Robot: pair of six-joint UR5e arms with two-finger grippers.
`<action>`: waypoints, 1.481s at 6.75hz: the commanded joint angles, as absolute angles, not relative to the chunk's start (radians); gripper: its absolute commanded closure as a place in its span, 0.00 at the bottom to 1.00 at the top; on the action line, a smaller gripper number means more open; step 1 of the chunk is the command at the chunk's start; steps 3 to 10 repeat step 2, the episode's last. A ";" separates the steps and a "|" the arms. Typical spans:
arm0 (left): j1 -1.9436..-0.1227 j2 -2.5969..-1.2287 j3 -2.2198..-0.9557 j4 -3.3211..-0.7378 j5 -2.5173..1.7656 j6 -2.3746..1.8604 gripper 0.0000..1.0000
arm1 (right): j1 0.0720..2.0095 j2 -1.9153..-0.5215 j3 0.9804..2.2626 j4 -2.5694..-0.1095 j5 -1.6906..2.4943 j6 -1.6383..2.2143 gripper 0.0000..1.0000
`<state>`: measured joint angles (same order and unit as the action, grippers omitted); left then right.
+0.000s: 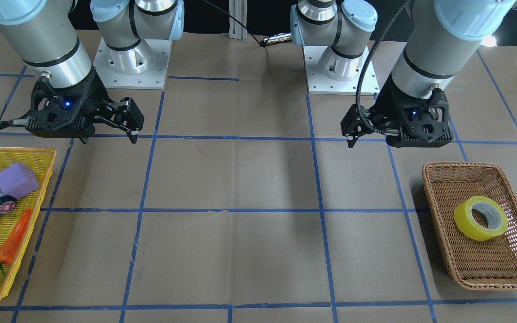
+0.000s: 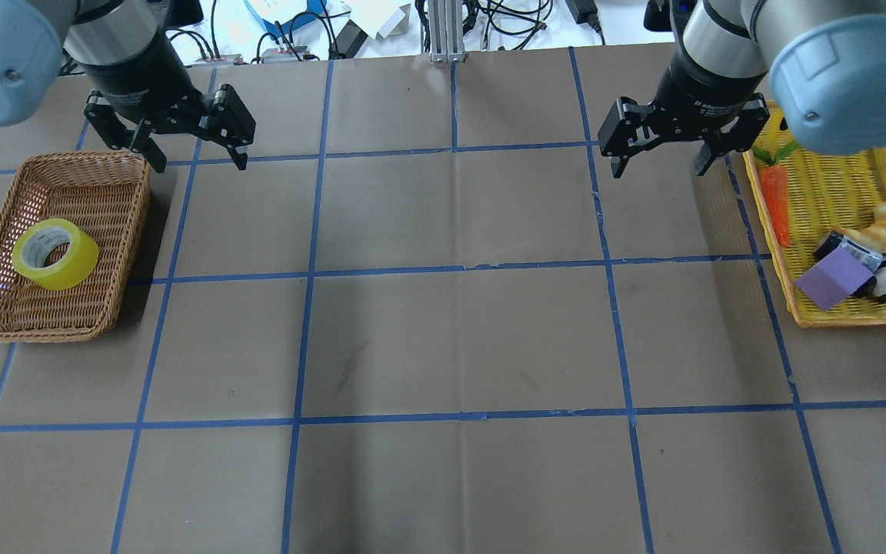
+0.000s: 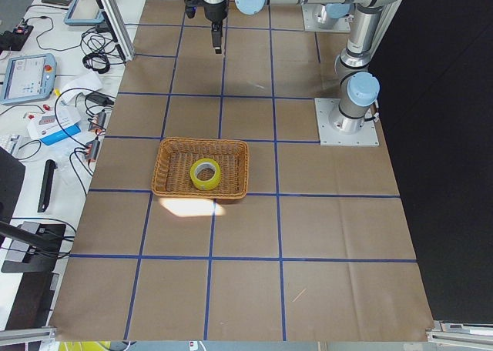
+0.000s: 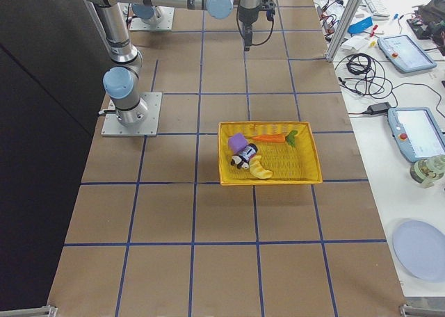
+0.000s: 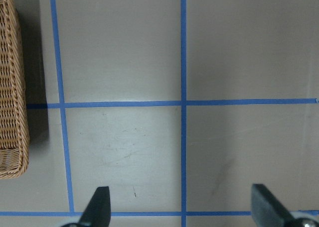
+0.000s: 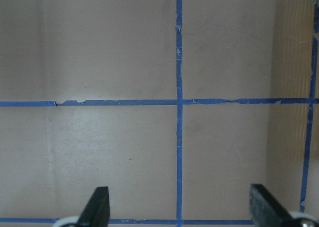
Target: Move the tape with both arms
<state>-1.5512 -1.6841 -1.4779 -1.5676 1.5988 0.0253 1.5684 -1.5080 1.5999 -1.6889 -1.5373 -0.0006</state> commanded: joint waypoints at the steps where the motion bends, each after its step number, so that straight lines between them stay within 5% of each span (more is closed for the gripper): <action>1: -1.571 -1.667 -1.482 -1.577 1.600 0.015 0.00 | 1.566 -1.508 1.601 -1.687 -1.539 -0.002 0.00; 10: -1.571 -1.669 -1.482 -1.577 1.597 0.015 0.00 | 1.566 -1.506 1.601 -1.686 -1.540 -0.002 0.00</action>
